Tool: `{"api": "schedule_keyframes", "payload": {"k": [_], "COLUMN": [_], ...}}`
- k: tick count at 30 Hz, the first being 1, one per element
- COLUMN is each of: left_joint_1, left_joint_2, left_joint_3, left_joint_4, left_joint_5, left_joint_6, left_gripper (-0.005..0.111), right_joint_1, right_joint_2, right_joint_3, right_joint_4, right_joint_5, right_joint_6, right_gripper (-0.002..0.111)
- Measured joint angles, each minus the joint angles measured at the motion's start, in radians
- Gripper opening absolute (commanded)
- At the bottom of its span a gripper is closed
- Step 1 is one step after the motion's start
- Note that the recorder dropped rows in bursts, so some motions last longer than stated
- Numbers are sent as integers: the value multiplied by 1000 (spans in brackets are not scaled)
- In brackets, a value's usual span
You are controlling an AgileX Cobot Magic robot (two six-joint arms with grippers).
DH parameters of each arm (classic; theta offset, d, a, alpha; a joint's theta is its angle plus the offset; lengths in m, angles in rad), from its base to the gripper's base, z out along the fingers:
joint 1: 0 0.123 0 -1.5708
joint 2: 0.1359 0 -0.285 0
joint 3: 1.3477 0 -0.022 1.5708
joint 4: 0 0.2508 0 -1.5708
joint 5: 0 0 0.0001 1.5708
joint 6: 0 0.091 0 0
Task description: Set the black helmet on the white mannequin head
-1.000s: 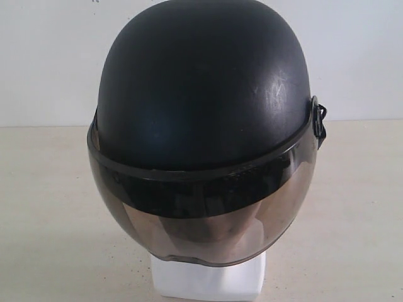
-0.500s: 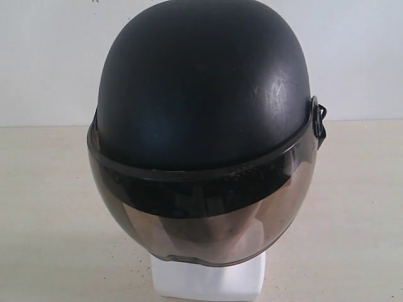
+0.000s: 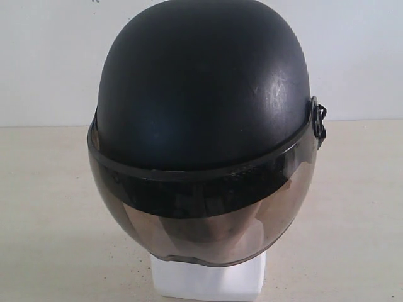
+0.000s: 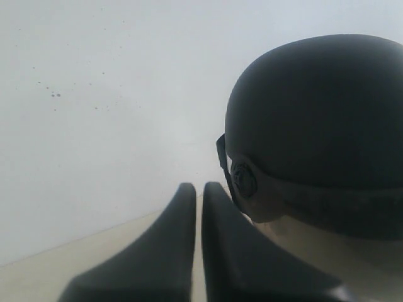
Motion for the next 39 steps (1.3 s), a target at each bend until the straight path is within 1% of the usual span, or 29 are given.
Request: {"api": "schedule_keyframes", "payload": {"k": [19,23,25,27,32,35,39], "left_joint_1": [0,7,21,50,154,176,180], "left_joint_2": [-1,-38,-69,-110,-236,-273,-275], "left_joint_3": [0,0,0,0,0,0,0], "left_joint_4": [0,0,0,0,0,0,-41], "left_joint_5": [0,-2,-2,-2,-4,-7,-7], "left_joint_6": [0,0,0,0,0,0,0], "left_gripper": [4,4,4,4,4,4,4], "right_joint_1": [0,0,0,0,0,0,0], "right_joint_2": [0,0,0,0,0,0,0], "right_joint_3": [0,0,0,0,0,0,0], "right_joint_4": [0,2,2,4,4,4,4], "right_joint_5": [0,0,0,0,0,0,0], "right_joint_6": [2,2,2,2,2,2,2], "right_gripper": [0,0,0,0,0,0,0]}}
